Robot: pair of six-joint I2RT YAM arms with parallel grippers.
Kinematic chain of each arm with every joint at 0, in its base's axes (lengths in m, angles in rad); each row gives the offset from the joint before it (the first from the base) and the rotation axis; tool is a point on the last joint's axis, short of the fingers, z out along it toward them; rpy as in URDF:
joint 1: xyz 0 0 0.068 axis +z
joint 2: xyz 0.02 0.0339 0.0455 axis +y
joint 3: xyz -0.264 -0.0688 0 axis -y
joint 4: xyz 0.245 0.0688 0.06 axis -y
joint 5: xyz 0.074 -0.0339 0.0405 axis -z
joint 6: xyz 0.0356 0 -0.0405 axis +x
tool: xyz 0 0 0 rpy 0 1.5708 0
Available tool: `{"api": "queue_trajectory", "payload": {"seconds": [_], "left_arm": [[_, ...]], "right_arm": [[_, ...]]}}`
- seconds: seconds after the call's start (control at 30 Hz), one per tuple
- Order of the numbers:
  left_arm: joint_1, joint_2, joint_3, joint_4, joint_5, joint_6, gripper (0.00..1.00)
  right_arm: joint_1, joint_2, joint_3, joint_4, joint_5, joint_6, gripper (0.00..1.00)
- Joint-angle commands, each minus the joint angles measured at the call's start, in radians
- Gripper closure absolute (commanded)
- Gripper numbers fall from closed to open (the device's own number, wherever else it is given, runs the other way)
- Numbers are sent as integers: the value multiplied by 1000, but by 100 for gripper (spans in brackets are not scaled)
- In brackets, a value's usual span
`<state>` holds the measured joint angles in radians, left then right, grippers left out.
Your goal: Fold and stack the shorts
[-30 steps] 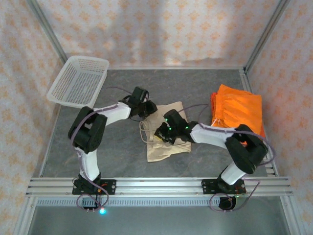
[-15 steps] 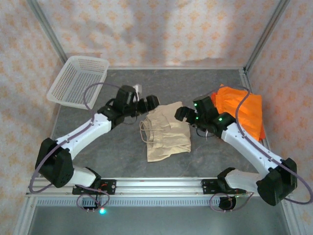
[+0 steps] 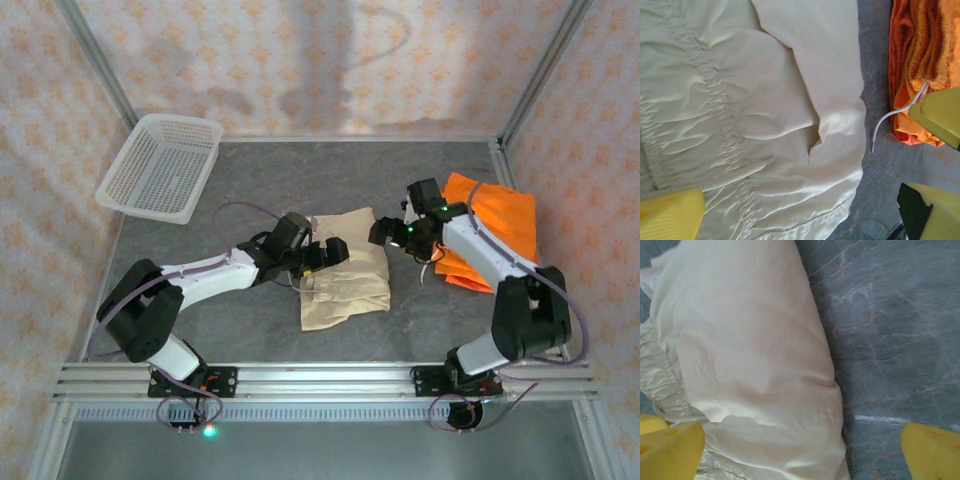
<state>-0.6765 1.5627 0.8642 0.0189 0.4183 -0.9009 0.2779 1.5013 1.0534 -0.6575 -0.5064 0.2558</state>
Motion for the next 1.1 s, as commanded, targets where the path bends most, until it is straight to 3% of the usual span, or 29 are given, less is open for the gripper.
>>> {"api": "queue_trajectory", "payload": {"seconds": [0.0,0.27,0.67,1.07], "left_arm": [[-5,29,-28,56,-13,-12,0],[-5,56,-120,47,-63,2,0],[-5,57,-160,32,-67,26,0],[-5,60,-166,34,-70,31,0]], "right_arm": [[-8,58,41,-9,-69,-73,0],[-18,191,88,-11,-126,-143,1],[-17,368,154,10,-255,-202,17],[-4,394,106,125,-409,-130,31]]}}
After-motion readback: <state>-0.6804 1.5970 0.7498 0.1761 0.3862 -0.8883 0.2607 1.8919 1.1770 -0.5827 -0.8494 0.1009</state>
